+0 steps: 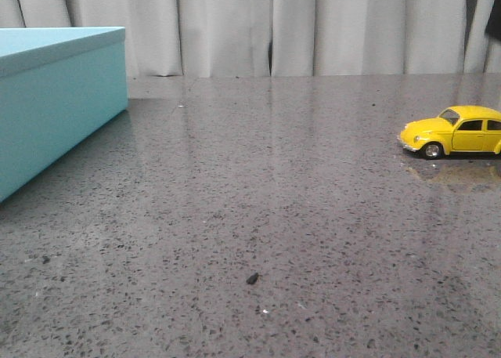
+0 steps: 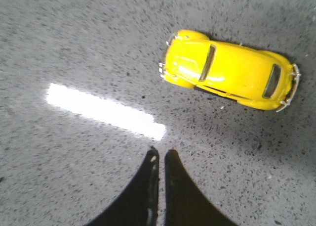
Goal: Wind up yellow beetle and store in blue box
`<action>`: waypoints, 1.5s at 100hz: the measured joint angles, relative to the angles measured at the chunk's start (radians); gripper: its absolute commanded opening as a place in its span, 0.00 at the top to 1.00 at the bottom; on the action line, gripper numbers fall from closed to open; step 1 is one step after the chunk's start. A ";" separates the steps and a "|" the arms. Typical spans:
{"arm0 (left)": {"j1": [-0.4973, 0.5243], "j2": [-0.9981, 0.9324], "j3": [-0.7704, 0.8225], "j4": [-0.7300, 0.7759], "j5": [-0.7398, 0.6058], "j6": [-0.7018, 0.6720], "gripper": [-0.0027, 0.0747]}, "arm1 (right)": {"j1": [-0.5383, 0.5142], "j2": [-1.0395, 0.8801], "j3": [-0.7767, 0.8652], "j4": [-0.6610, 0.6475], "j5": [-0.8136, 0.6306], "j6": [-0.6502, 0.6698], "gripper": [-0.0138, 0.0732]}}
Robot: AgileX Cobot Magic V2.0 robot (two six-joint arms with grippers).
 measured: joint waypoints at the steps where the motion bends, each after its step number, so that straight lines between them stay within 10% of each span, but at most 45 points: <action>1: 0.000 0.000 0.000 0.000 0.000 0.000 0.99 | 0.000 0.010 0.000 -0.002 0.000 0.002 0.90; 150: 0.000 0.000 0.000 0.000 0.000 0.002 0.99 | 0.002 0.183 -0.006 -0.117 -0.162 0.031 0.90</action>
